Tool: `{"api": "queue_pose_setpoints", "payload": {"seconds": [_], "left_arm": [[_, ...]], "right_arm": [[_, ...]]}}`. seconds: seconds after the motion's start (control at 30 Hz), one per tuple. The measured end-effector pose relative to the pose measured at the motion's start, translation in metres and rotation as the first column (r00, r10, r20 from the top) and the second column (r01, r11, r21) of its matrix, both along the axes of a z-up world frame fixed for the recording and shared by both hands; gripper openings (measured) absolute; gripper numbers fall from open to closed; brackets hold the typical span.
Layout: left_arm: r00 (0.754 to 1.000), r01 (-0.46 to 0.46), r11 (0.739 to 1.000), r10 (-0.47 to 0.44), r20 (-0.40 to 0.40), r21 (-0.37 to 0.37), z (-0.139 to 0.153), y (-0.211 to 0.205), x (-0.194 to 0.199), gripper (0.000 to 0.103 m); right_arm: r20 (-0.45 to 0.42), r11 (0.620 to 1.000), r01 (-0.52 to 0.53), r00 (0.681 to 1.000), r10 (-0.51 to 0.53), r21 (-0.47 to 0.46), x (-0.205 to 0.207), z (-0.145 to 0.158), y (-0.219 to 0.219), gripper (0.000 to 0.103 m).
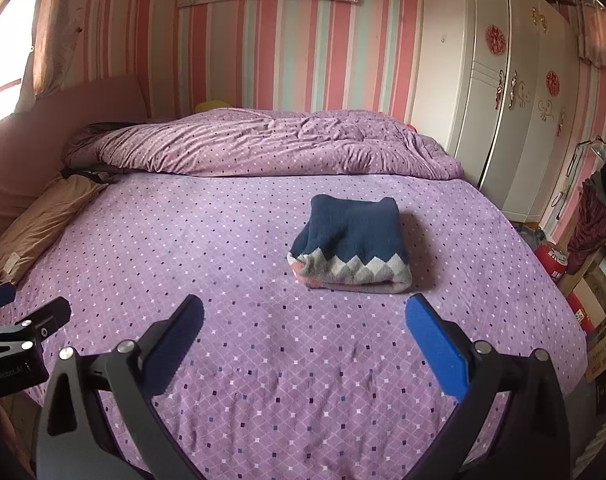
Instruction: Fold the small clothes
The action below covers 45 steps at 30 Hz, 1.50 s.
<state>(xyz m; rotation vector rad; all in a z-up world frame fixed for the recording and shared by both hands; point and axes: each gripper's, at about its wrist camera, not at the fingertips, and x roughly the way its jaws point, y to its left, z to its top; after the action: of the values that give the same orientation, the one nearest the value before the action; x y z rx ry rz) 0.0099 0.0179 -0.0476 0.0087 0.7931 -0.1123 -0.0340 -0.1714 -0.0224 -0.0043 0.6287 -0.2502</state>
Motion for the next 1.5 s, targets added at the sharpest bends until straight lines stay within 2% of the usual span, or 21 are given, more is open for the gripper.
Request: {"api": "queue_pose_setpoints", "payload": {"seconds": [0.2, 0.7, 1.5], "left_arm": [[1.000, -0.006, 1.000, 0.006, 0.010, 0.024, 0.009, -0.005, -0.011, 0.100], [0.999, 0.003, 0.999, -0.004, 0.032, 0.042, 0.018, -0.004, -0.019, 0.100], [0.998, -0.028, 0.999, 0.026, 0.056, 0.023, 0.036, 0.017, -0.022, 0.100]], "right_arm": [[0.005, 0.999, 0.012, 1.000, -0.012, -0.039, -0.009, 0.002, 0.003, 0.101], [0.008, 0.999, 0.025, 1.000, -0.024, -0.044, -0.022, 0.013, -0.005, 0.101], [0.022, 0.998, 0.031, 0.999, -0.030, -0.056, -0.028, 0.019, -0.007, 0.101]]}}
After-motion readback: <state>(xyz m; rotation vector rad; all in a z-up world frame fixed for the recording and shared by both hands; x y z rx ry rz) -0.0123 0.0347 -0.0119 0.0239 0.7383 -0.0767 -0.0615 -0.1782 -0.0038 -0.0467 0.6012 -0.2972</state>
